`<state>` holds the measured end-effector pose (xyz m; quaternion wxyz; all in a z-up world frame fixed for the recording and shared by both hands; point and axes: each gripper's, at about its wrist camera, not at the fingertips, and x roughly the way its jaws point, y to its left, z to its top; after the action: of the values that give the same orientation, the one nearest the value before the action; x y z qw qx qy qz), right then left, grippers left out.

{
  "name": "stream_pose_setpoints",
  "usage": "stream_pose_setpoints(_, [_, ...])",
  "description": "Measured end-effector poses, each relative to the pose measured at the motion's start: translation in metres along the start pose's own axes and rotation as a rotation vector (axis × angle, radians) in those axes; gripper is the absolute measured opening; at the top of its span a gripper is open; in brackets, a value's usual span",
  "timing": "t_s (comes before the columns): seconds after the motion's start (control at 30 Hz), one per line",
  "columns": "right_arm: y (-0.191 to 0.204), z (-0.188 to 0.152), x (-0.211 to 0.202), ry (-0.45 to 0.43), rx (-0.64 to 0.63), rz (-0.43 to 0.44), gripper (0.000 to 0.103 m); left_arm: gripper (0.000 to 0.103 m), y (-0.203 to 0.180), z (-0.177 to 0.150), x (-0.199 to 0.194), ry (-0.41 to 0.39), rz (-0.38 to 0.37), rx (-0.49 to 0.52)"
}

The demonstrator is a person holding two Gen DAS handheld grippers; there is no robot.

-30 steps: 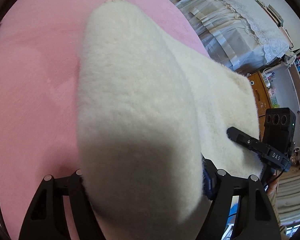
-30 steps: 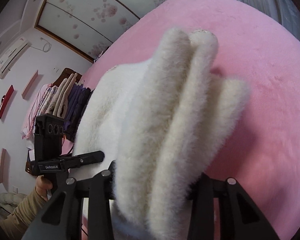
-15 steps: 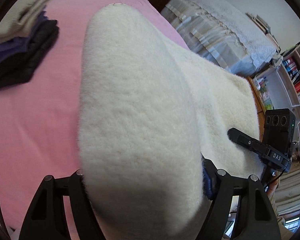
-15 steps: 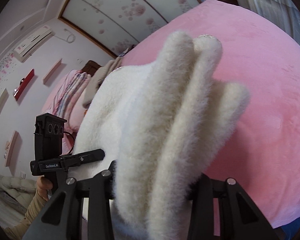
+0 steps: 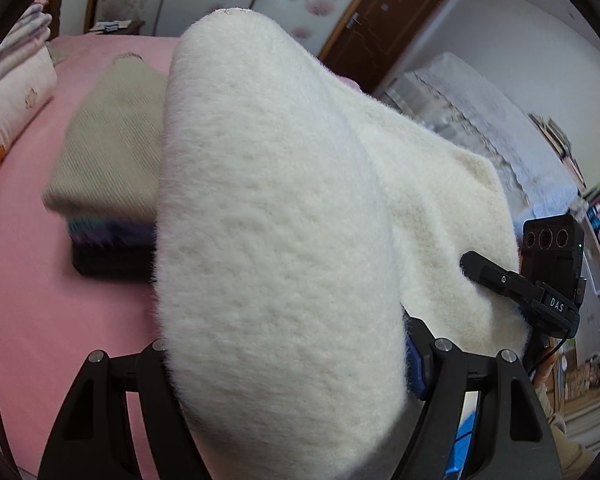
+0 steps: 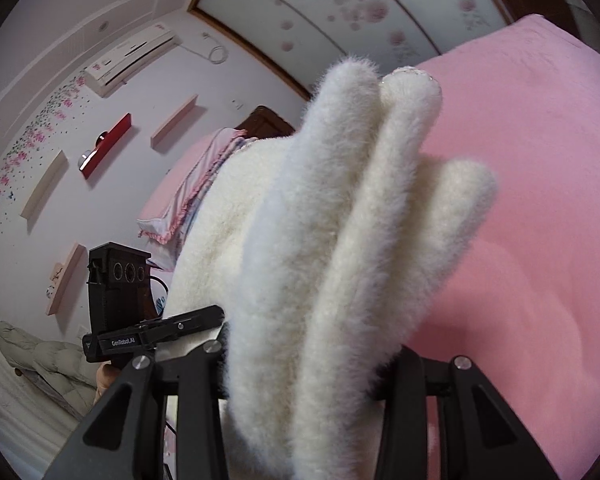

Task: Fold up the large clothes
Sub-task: 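Carry the cardigan bundle with both grippers onto the stack of folded clothes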

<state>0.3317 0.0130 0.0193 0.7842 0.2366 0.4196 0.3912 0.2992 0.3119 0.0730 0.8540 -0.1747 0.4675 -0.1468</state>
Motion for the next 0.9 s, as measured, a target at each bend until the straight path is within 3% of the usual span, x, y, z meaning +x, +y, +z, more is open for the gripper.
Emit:
stream_pose_setpoints(0.27, [0.035,0.119,0.125,0.024,0.011,0.037,0.039,0.075,0.11,0.145,-0.025,-0.013,0.037,-0.02])
stream_pose_setpoints(0.4, [0.047,0.151,0.181,0.034,0.037,0.04,0.039,0.075,0.16,0.192,-0.021,-0.001,0.04,-0.034])
stream_pose_setpoints(0.5, [0.045,0.166,0.219,0.039,0.068,0.034,0.039,0.075,0.182,0.224,0.005,0.018,0.042,-0.048])
stream_pose_setpoints(0.63, [0.028,0.171,0.256,0.046,0.116,0.03,0.039,0.075,0.212,0.235,0.031,0.06,0.047,-0.056])
stream_pose_setpoints(0.77, [0.003,0.164,0.288,0.064,0.167,0.02,0.039,0.075,0.234,0.224,0.061,0.109,0.042,-0.066])
stream_pose_setpoints(0.9, [-0.011,0.163,0.309,0.045,0.183,0.033,0.039,0.078,0.255,0.221,0.078,0.086,-0.01,-0.063])
